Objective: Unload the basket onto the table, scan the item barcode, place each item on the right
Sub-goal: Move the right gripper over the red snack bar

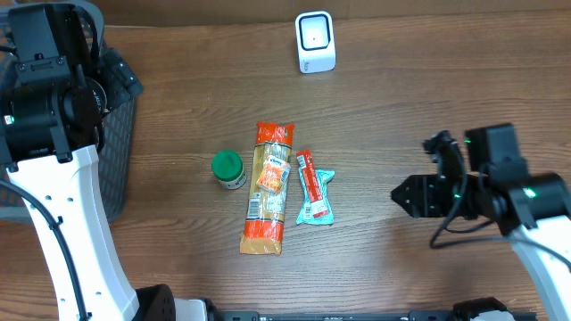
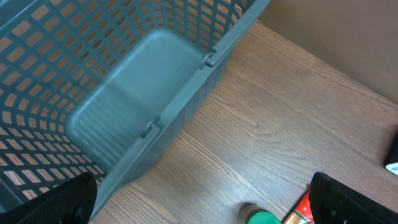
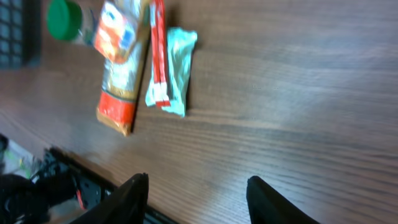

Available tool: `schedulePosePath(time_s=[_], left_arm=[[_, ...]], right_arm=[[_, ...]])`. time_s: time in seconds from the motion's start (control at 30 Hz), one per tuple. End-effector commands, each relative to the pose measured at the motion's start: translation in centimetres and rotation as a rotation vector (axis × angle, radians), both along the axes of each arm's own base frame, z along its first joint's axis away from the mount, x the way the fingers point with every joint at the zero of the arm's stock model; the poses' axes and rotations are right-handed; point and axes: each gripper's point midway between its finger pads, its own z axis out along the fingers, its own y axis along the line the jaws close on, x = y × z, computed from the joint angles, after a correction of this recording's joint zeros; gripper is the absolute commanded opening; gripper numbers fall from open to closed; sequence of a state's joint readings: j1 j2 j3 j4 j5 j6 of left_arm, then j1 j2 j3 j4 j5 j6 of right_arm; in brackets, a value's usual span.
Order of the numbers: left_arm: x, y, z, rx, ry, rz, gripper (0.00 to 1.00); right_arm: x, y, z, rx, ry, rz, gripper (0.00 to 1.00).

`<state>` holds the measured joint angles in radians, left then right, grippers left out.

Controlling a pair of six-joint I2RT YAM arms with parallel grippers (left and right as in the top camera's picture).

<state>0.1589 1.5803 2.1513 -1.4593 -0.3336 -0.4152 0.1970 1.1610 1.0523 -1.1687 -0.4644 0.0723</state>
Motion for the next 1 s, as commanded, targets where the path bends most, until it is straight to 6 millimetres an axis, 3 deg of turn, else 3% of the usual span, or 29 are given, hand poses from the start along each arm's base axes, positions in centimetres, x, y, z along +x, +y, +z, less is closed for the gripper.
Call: schedulePosePath(time_s=[0.0,0.17,0.4,0.97], left_arm=[[0.1,0.4,0.1,0.015,0.003,0.006,1.00],[0.1,0.4,0.1,0.015,0.003,0.006,1.00],[0.1,0.4,0.1,0.015,0.003,0.006,1.00],[0.1,0.4,0.1,0.015,0.004,0.006,1.00]], right_arm=[[-0.1,1.5,-1.5,-0.010,0.037,0.081,0.56],[0.2,3.1,-3.6,-0.031,0.089,0.141,0.59],[0.4,3.1,-6.2,-0.095,0.160,0.154,0.70],[2.9,3.2,-8.2,-0.132,0.125,0.142,0.73]])
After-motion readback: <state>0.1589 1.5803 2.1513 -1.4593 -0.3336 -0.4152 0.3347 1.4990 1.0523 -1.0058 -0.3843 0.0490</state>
